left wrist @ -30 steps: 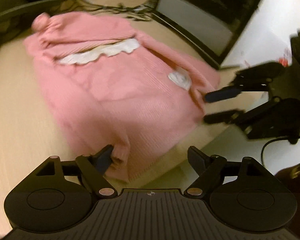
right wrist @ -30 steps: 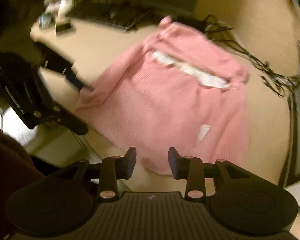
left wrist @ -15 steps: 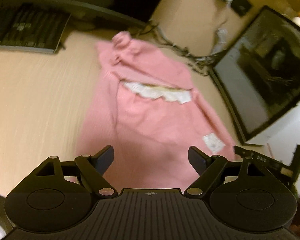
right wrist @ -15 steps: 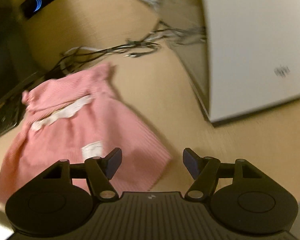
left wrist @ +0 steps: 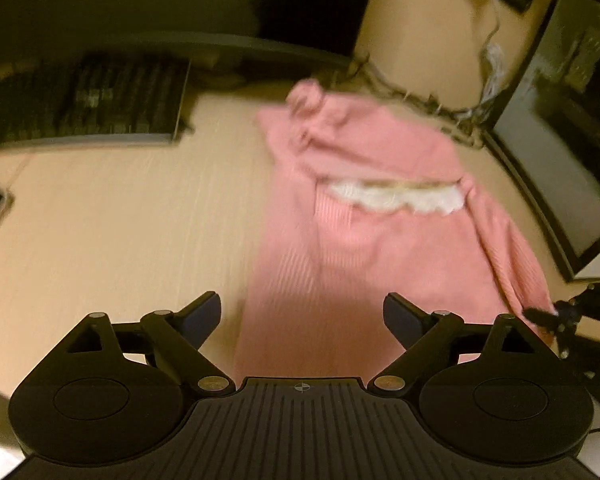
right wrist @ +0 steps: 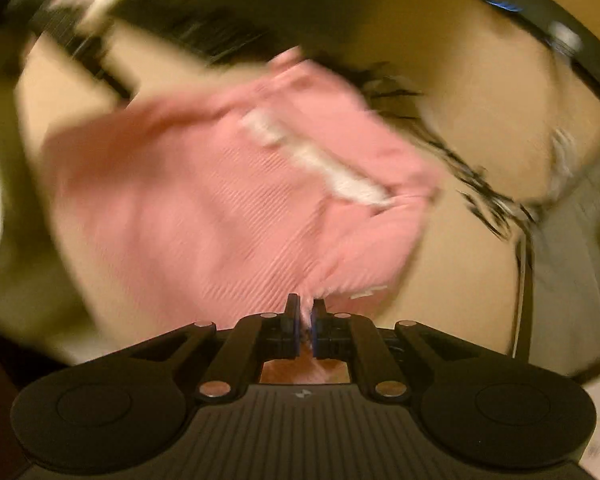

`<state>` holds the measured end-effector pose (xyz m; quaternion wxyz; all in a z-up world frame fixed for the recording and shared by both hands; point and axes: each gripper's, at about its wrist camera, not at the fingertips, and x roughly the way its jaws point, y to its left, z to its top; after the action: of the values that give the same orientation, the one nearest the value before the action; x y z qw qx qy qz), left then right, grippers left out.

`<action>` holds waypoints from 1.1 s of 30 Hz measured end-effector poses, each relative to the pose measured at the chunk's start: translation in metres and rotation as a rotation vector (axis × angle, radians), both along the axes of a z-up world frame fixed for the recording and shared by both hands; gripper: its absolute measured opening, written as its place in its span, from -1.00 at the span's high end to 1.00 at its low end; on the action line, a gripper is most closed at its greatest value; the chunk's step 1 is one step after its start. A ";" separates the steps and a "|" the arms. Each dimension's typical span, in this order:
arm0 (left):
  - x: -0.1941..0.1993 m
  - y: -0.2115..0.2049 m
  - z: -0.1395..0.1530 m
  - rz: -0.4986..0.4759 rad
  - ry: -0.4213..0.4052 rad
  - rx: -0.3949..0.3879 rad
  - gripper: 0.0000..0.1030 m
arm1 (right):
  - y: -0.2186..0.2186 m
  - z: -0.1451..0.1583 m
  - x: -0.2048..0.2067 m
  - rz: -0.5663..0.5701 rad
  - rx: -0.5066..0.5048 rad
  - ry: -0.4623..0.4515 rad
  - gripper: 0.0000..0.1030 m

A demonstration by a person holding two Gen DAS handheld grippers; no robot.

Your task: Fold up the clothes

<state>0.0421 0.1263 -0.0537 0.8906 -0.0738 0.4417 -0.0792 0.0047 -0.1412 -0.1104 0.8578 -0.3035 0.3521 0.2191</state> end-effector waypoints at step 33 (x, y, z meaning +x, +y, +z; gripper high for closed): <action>0.020 -0.053 -0.035 -0.398 0.102 -0.217 -0.62 | -0.025 -0.001 0.019 -0.234 0.423 0.349 0.25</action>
<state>0.0623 0.0737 -0.0888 0.8207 -0.0845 0.4810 -0.2965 0.0235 -0.1663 -0.1114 0.8478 -0.0330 0.4735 0.2364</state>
